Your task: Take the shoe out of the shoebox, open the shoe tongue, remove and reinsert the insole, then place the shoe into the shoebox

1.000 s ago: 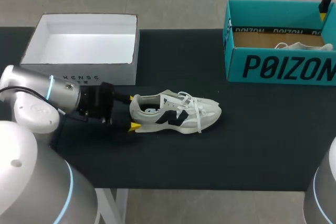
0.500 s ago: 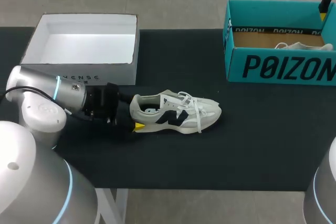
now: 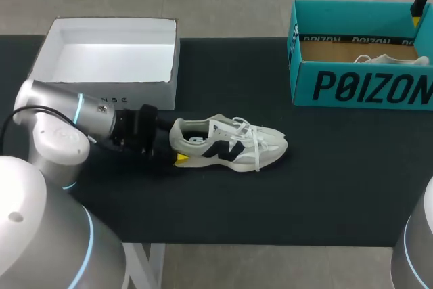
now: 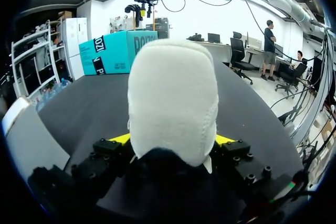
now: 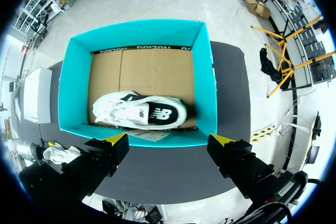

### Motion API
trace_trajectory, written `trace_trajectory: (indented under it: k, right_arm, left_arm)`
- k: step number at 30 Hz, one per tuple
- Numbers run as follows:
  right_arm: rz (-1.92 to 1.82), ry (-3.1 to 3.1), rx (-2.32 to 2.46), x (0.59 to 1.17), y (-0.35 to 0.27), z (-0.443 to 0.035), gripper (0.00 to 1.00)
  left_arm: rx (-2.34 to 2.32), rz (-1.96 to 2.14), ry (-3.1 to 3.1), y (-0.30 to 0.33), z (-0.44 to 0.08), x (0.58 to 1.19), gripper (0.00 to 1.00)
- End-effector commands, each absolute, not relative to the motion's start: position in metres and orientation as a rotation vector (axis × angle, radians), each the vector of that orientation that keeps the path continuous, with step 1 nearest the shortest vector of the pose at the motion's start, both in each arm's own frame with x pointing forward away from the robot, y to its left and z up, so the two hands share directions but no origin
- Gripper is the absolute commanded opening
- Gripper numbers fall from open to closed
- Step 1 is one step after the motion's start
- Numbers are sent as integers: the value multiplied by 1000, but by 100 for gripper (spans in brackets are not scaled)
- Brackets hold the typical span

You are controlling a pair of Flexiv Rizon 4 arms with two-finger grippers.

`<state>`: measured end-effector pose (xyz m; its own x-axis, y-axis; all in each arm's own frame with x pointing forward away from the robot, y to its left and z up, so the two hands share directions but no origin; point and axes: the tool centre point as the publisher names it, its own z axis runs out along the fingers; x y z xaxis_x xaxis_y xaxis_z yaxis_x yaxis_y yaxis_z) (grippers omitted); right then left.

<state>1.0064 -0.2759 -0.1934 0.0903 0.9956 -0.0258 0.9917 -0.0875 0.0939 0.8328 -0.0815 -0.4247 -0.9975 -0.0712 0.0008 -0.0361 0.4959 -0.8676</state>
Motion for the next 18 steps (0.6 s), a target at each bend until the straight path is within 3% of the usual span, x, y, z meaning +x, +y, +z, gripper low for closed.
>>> trace_trajectory:
  k: [1,14,18]
  right_arm:
    - [72,2060,2253,1005,-276,-194,100]
    - [72,2060,2253,1005,-276,-194,100]
    - [65,2027,2237,993,-237,-187,100]
  left_arm:
    - [-95,-1557,2691,-82,-425,835,0]
    - [-95,-1557,2691,-82,-425,835,0]
    - [-95,-1557,2691,-82,-425,835,0]
